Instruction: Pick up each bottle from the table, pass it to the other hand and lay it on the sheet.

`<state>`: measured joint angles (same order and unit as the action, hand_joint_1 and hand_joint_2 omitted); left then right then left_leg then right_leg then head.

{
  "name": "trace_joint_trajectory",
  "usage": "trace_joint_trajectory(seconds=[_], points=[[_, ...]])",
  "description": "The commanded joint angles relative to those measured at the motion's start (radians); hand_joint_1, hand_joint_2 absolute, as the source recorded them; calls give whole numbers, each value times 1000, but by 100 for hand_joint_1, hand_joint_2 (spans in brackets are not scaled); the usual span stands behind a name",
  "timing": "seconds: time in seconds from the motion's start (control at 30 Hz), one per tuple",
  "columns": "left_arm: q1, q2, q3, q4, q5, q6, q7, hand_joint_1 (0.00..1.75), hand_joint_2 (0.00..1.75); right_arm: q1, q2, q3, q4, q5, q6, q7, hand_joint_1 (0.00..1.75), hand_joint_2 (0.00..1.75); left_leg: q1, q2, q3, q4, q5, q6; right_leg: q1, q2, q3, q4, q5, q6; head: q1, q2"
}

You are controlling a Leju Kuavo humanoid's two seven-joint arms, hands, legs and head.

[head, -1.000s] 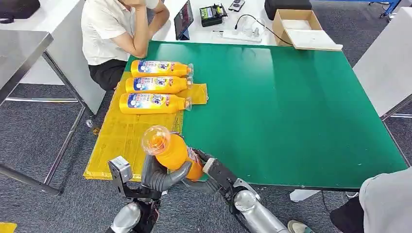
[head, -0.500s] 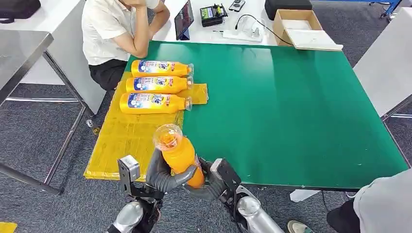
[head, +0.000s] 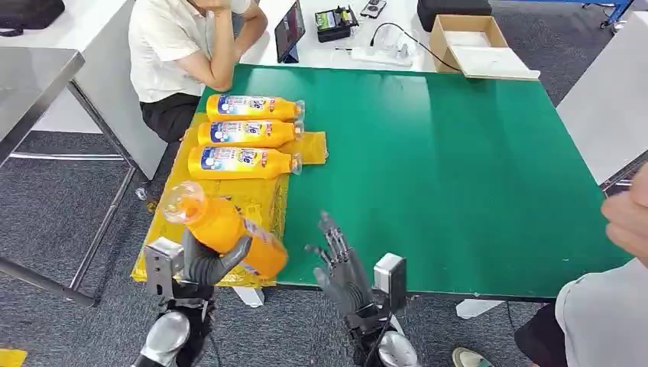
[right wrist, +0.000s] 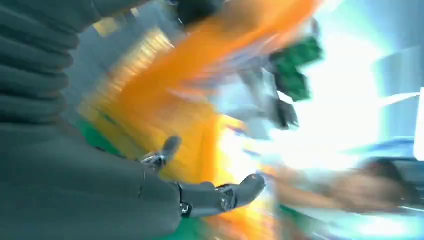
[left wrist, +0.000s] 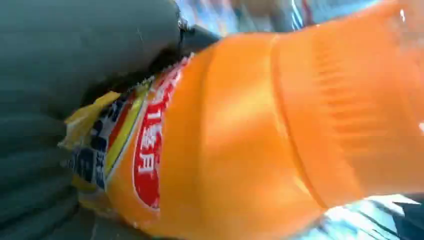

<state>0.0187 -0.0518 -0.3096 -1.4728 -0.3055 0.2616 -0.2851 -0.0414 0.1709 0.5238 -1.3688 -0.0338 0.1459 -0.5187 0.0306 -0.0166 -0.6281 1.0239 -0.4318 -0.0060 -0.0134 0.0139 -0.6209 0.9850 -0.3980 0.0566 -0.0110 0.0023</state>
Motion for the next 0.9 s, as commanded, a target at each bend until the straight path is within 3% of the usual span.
trace_joint_trajectory(seconds=[0.03,0.1,0.3,0.37,0.47,0.6,0.73,0.9], points=[[-38,17,244,101,-283,127,77,175,175,102,-16,-65,-140,42,-23,-2,0,0,-1,-3,5,-3,0,2,0,-6,6,-2,-2,-2,1,0],[-66,17,244,158,-219,67,57,175,175,97,-15,-67,-112,42,-35,-9,0,0,-1,-2,6,-2,0,3,0,-4,7,-2,-3,-3,1,0],[-92,22,221,203,-264,73,73,175,175,89,-14,-77,-110,40,-38,-10,0,0,-2,-2,5,-2,0,2,-1,-3,7,-1,-1,-2,2,0],[-169,36,120,370,-483,68,164,175,175,80,-4,-98,-93,27,-47,-1,0,0,-2,-1,6,-3,0,2,-1,-3,8,-1,-1,-3,2,0],[-265,-21,54,610,-607,135,172,175,175,57,4,-97,-54,17,-40,5,0,0,-2,-6,6,-3,2,1,-2,-7,8,-2,-1,-1,1,0],[-338,-20,-23,728,-745,156,231,175,175,47,5,-85,-41,10,-35,8,0,0,-2,-4,12,-4,2,2,-1,-5,15,-3,0,-2,1,0],[-441,-17,-131,853,-901,84,303,175,175,22,13,-73,2,7,-29,14,0,0,-1,-6,14,-2,2,0,-1,-6,17,-1,0,-3,2,0],[-519,-46,-251,917,-1005,-34,296,175,175,6,17,-58,21,8,-13,13,0,0,-1,-3,14,-2,2,0,0,-3,17,-2,1,-5,2,0]])
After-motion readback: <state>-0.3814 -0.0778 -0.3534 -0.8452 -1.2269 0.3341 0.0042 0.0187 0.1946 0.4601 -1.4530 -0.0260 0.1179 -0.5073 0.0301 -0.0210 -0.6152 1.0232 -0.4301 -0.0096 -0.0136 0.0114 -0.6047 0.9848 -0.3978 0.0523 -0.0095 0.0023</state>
